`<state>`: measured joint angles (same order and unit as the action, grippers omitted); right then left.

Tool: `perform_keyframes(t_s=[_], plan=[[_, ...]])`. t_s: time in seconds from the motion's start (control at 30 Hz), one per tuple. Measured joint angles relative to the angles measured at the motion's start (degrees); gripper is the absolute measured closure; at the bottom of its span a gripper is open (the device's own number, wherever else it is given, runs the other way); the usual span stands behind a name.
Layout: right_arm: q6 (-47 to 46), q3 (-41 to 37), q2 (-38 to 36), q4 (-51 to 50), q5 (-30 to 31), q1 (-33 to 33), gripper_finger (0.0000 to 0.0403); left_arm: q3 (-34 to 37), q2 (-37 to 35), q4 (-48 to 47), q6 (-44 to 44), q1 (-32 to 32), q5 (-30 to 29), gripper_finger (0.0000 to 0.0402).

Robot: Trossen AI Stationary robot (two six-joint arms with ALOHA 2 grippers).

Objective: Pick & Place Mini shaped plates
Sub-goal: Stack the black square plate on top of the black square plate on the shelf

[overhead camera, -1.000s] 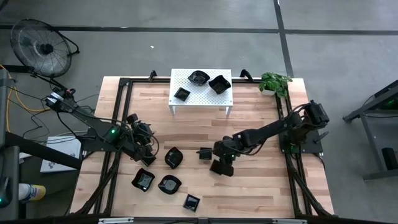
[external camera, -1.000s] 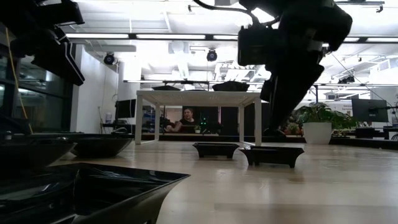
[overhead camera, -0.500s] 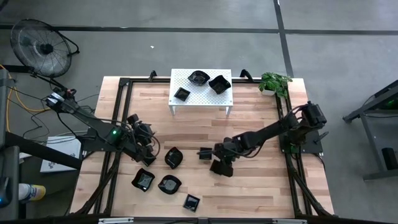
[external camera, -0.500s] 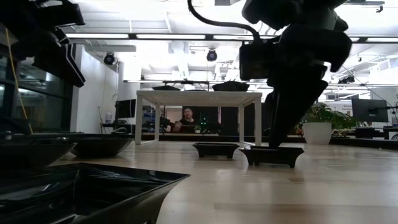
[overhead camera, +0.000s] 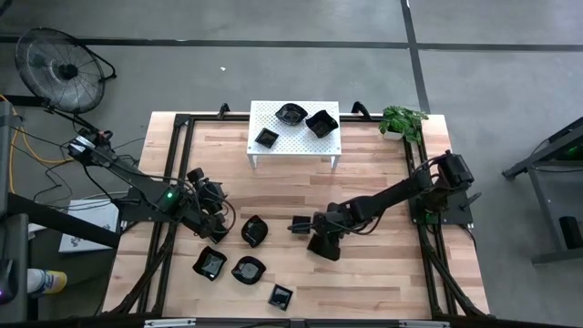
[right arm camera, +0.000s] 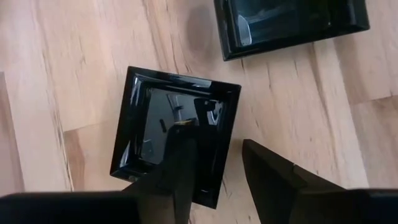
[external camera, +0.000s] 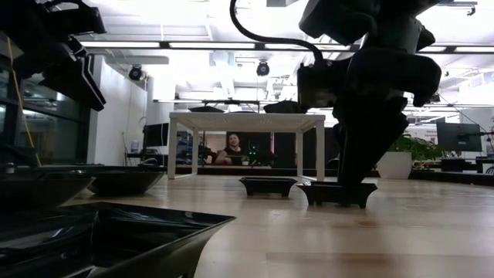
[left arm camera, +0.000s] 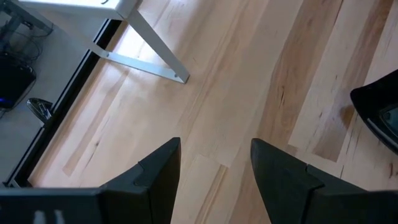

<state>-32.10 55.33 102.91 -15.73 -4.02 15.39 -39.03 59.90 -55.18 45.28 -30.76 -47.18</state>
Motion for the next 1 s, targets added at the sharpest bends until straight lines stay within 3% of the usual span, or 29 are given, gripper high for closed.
perform_keyframes(t_s=[0.6,1.0], plan=[[0.4,0.1,-2.3,-1.7,0.0,0.0,0.0395,0.0,0.0,0.0,0.0,0.0,0.2,0.0212],[1.4,0.2,-8.0,-2.4,1.8,-1.6,0.04,0.0,0.0,0.2,0.0,0.0,0.4,0.0212]])
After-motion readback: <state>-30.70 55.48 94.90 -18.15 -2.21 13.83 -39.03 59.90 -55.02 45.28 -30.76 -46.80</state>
